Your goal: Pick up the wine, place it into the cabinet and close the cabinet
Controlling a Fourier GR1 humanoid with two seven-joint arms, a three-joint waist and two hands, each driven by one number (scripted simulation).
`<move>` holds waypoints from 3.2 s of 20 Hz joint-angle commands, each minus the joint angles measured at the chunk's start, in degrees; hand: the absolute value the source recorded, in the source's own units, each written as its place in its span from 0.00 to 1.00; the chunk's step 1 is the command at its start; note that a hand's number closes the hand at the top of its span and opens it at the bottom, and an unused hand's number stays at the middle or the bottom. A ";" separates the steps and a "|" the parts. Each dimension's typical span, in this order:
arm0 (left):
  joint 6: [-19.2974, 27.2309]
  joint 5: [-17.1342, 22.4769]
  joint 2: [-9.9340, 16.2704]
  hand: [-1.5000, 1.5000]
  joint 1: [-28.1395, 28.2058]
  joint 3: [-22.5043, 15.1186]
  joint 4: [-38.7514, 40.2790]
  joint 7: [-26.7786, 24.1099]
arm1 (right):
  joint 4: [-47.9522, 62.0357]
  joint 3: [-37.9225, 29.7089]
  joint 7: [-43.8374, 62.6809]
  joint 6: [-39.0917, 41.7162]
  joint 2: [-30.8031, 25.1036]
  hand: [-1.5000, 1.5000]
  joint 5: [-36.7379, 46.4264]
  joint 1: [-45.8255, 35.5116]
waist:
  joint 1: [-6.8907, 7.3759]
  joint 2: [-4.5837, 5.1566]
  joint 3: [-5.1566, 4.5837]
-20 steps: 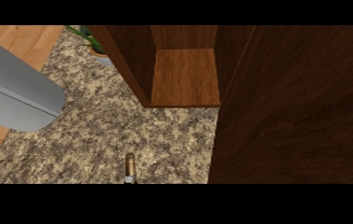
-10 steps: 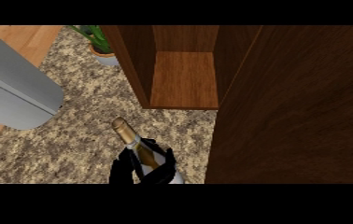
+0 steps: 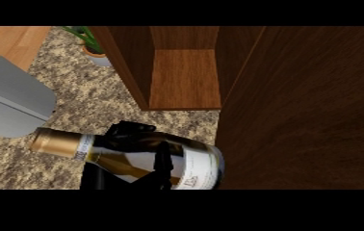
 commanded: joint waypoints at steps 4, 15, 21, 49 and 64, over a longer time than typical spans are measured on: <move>-7.58 10.80 0.60 1.00 0.62 1.30 -4.73 -11.91 | -1.19 0.06 0.44 0.10 0.34 0.00 -1.61 -0.55 | -0.81 0.87 0.19; -34.43 35.21 -7.06 1.00 10.35 11.78 12.25 -41.74 | -2.72 -0.56 2.06 -0.03 0.19 0.00 -0.98 -0.44 | 0.20 0.52 0.76; -47.59 42.21 -10.93 1.00 6.86 16.60 34.55 -55.32 | -3.31 -3.61 4.67 1.48 -1.89 0.00 -3.56 -1.39 | 0.60 0.18 1.10; -49.08 66.08 -11.06 1.00 -26.44 14.25 77.68 -74.67 | 2.58 -6.90 0.44 4.90 -0.59 0.00 -5.27 -0.94 | 0.49 0.14 1.18; -46.83 72.90 -11.07 1.00 -42.00 16.86 87.96 -72.50 | 3.53 -7.19 -1.03 6.02 -0.23 0.00 -6.33 0.75 | -0.33 0.30 1.18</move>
